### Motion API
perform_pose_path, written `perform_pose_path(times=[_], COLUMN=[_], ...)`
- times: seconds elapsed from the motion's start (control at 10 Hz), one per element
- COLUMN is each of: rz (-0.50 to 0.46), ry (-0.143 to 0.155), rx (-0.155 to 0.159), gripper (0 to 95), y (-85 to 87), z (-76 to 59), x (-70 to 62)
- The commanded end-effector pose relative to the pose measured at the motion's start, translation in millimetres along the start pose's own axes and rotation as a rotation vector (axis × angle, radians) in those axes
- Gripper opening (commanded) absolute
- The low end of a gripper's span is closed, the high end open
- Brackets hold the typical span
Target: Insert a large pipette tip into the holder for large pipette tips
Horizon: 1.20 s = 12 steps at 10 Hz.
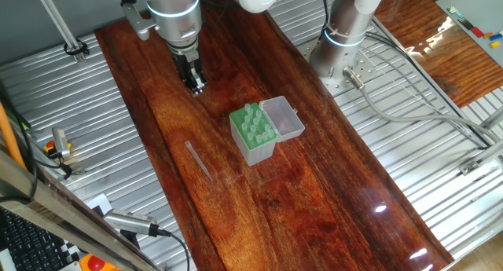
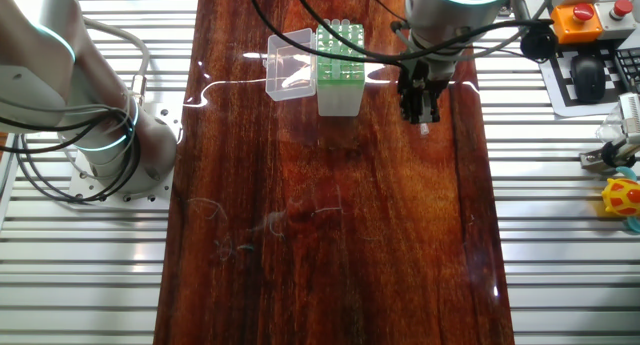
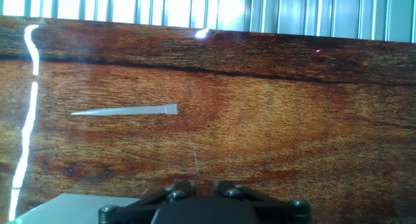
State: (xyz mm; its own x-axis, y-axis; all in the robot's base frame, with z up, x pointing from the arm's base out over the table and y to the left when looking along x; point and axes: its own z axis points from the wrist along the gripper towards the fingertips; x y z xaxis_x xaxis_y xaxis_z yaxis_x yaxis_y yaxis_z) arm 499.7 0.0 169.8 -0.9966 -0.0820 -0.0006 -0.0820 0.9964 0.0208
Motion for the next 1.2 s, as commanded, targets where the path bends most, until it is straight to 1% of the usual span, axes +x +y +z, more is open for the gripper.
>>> perform_pose_path(times=[0.1,0.2,0.3,0.4,0.5,0.6,0.7,0.8,0.9,1.0,1.1,1.2], rz=[-0.034,-0.039,-0.133,-0.249,-0.307,-0.336,-0.415,-0.538,-0.607,-0.688,-0.723,-0.772], ry=[0.005,0.009,0.003,0.000,-0.005,-0.005,-0.003,-0.004,-0.005,-0.006,-0.006,0.001], rx=[0.002,0.005,0.005,0.013,0.011,0.013,0.013,0.013,0.011,0.006,0.002,0.007], gripper=[0.0,0.0,0.0,0.0,0.0,0.0,0.0,0.0,0.0,0.0,0.0,0.0], y=[0.0,0.2,1.1,4.1,7.7,10.0,14.5,18.3,18.9,19.7,20.5,21.7], z=[0.1,0.6,1.6,5.0,7.4,8.5,10.1,11.8,13.0,15.5,17.2,19.1], x=[0.5,2.5,2.4,-0.7,-5.5,-9.1,-17.2,-28.5,-34.9,-46.3,-53.6,-61.8])
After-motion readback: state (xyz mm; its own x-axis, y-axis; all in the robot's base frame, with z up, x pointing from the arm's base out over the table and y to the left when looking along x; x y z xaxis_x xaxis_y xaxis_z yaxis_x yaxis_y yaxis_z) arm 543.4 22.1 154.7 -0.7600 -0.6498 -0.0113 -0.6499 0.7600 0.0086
